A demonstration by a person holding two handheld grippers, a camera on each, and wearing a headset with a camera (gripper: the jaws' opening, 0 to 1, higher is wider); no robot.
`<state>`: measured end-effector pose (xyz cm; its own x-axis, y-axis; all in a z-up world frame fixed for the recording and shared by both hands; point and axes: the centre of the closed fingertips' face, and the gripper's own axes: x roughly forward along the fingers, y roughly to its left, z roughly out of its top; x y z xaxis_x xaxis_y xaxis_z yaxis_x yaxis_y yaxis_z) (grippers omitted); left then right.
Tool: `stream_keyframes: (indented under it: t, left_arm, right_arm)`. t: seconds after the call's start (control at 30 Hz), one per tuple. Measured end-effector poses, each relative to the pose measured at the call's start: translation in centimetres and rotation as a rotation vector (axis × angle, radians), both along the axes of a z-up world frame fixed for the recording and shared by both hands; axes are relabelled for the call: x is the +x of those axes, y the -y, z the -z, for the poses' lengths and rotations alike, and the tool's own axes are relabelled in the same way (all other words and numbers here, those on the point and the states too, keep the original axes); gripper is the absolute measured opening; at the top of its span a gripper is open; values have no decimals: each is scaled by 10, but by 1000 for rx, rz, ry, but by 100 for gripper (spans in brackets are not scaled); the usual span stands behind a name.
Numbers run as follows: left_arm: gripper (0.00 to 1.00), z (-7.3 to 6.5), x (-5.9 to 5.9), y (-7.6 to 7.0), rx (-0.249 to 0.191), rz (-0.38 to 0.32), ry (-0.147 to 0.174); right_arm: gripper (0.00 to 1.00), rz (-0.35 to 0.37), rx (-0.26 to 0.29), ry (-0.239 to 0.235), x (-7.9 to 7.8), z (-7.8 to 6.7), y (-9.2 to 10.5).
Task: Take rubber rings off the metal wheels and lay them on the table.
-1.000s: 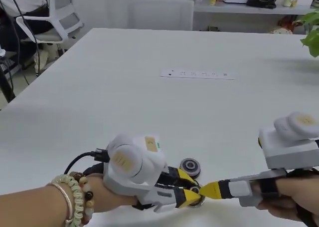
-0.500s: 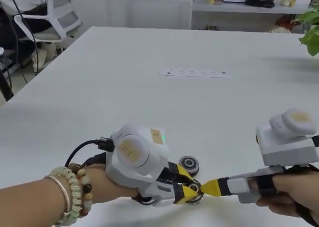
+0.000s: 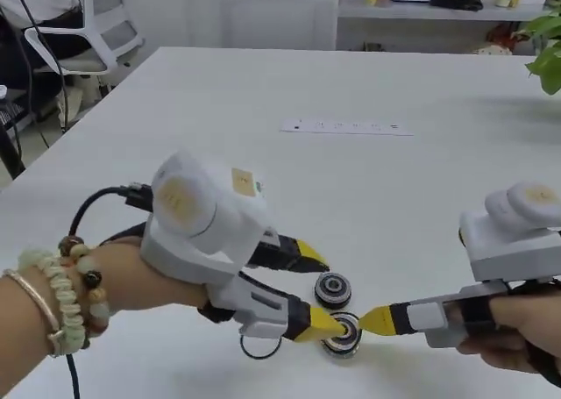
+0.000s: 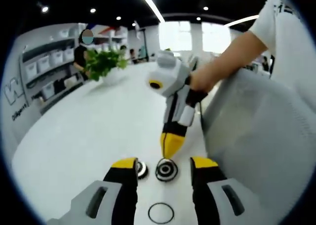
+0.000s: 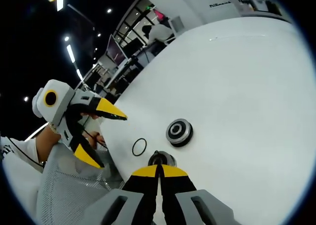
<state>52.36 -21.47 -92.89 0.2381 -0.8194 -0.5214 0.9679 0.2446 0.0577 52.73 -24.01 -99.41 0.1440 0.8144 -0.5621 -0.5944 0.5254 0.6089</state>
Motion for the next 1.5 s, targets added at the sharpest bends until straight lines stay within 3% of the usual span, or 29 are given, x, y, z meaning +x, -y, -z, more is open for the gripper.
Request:
stream_keyframes:
  t: [0.27, 0.47, 0.77, 0.93, 1.13, 1.27, 1.5]
  left_arm:
    - [61, -32, -5, -22, -5, -46, 82]
    - [68, -44, -14, -42, -32, -114, 93]
    - [77, -28, -25, -72, -57, -238, 62]
    - [80, -22, -30, -81, -73, -288, 48]
    - [87, -12, -34, -84, -99, -333, 21]
    - [88, -1, -37, -87, -70, -337, 10]
    - [88, 4, -38, -89, -72, -349, -3]
  right_arm:
    - [0, -5, 13, 12, -1, -6, 0]
    - [0, -12, 16, 23, -1, -9, 0]
    - [0, -11, 37, 25, -1, -14, -1]
    - [0, -12, 41, 25, -2, -16, -1]
    - [0, 9, 78, 30, 2, -24, 0]
    - [0, 31, 95, 33, 6, -29, 3]
    - [0, 82, 157, 48, 14, -45, 5]
